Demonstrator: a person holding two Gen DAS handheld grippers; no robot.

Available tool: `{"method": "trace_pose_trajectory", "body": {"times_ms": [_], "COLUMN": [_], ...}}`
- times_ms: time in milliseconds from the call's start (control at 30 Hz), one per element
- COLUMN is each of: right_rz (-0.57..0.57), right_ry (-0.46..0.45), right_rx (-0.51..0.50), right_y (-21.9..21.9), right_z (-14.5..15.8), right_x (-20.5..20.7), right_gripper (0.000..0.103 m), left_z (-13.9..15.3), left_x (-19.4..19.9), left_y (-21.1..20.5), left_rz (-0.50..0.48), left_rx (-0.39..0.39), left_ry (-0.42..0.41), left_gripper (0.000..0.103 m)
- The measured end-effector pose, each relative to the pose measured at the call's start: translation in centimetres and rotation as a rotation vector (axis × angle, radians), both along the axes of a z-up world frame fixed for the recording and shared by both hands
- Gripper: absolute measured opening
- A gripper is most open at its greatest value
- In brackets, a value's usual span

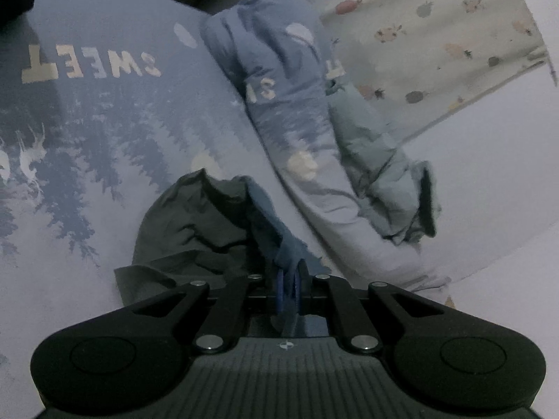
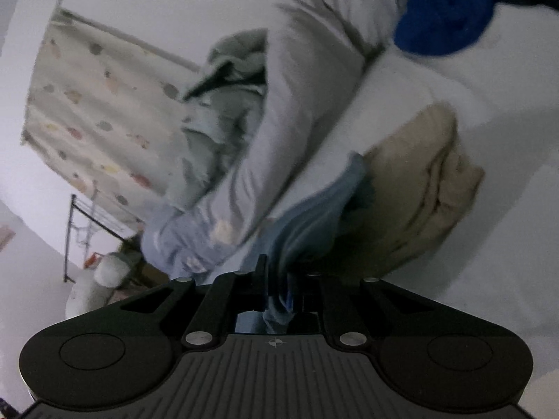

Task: Fold clothes

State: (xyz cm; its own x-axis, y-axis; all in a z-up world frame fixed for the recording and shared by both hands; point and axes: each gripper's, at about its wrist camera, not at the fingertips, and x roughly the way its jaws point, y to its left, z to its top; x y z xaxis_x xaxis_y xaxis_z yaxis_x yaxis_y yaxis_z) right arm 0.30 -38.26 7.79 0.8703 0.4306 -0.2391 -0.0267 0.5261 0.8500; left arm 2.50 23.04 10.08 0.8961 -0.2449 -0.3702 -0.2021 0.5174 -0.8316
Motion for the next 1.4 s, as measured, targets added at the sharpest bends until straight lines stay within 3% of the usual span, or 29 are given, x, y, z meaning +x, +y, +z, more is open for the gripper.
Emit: {"method": "trace_pose_trajectory", "body": {"times_ms": [400,667,900,1000,1267,1400], "right_rz": [-0.007,-0.008,-0.026,-0.028,-0.041,-0.054], "right_ry": [-0.098,-0.227,-0.284,-0.257,-0.101,-0.051], "right_rx": [-0.011,-0.025,-0.026,-0.036,-0.019,-0.036], "right_y": [-3.0,-4.1,-5.1,-5.4,-5.7,-5.3], "right_z": [5.6,11.3,15.3,14.7,7.8,6.1], "right_x": [-9.0,-16.7,-21.4,-21.0,-15.1,-11.5], "right_gripper": [0.01,0.01,0.01,0.01,0.011,0.011], "left_z": [5.0,9.8,13.0,12.3,5.4,4.5], "left_x": [-7.1,-13.5,-16.5,-15.9,-10.2,-6.7], "left_y": [-0.1,-1.1,-1.7,-1.8,-2.1,-2.8], "left_rz": [-0.013,0.022,0.046,0.049,0.089,0.11], "left_rx": [-0.029,-0.057,-0.062,-0.056,-0.047,-0.022], "left_ry": [-0.091,-0.208,-0.254,-0.228,-0.064,-0.023], "left_gripper": [0.009,0.009,0.009,0.009,0.009,0.009]}}
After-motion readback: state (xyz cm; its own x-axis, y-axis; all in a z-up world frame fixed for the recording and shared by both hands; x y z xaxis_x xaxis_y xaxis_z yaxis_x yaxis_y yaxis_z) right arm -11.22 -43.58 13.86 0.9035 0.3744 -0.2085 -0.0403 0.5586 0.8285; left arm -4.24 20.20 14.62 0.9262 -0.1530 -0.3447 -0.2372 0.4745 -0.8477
